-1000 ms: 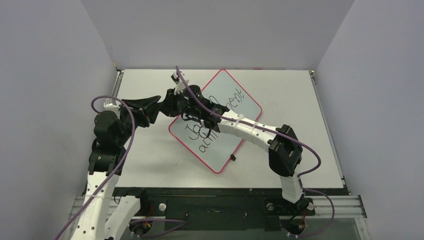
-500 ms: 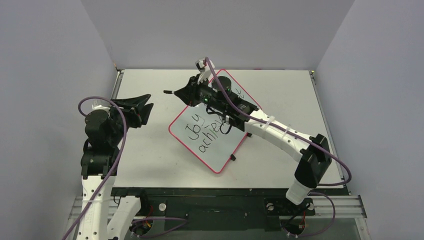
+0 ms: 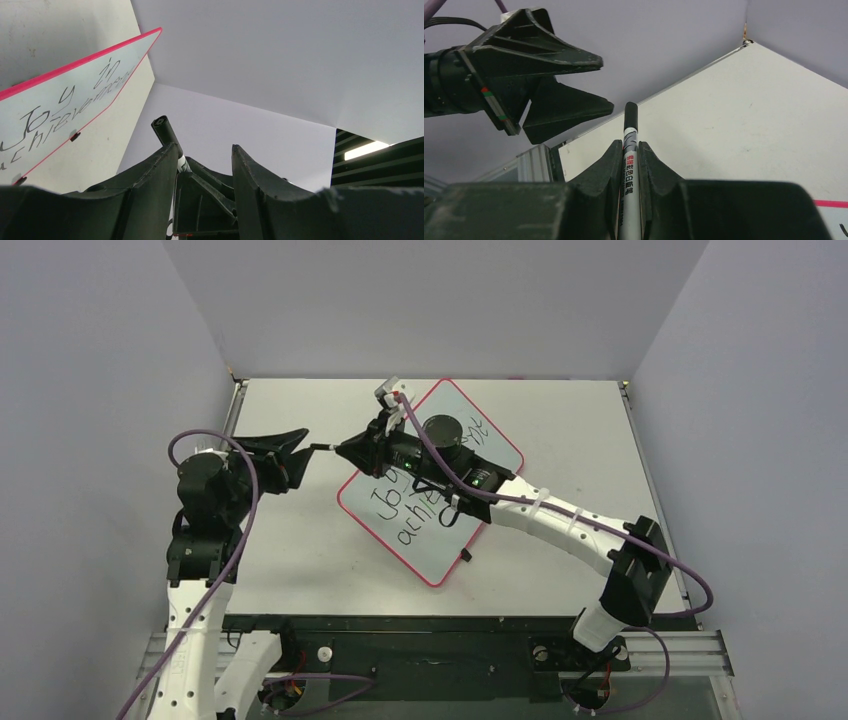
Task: Write a sentence on the whiteboard
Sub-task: Close the whiteboard marker at the center of the board.
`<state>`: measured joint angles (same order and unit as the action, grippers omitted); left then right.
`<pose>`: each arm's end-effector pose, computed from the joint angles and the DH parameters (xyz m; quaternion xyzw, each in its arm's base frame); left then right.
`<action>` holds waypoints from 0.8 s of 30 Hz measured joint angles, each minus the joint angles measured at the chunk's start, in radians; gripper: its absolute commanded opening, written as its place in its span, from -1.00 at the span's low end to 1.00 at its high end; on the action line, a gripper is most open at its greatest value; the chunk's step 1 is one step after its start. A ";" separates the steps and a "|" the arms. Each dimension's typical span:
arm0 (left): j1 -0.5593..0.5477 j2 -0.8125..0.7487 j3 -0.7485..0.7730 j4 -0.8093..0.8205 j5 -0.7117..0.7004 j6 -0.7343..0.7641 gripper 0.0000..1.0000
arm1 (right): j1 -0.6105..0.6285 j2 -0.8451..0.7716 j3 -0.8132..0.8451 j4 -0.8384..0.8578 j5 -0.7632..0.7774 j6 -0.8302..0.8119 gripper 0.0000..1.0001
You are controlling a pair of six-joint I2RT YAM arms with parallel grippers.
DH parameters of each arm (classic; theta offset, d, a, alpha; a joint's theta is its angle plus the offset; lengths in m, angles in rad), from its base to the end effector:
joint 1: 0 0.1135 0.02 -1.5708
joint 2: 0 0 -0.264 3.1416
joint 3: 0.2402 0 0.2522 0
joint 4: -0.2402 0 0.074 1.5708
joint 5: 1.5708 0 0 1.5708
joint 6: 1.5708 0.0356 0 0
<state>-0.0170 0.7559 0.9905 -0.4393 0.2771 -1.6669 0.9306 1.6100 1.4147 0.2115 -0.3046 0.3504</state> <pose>0.1580 -0.0124 0.3879 -0.5051 0.5853 -0.5376 0.3364 0.2245 0.3193 0.3904 -0.3019 0.6333 0.5064 0.5013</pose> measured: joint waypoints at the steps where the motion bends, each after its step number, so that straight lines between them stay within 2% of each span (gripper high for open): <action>1: -0.002 0.001 0.000 0.001 0.001 -0.001 -0.19 | 0.010 0.000 0.000 0.005 0.000 -0.011 -1.00; 24: -0.014 0.007 -0.016 -0.008 0.039 0.003 -0.18 | 0.093 0.000 0.001 -0.004 0.177 -0.213 -1.00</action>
<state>-0.0311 0.7631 0.9749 -0.4477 0.3164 -1.6638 1.0233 1.6096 1.4155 0.2073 -0.1272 0.1371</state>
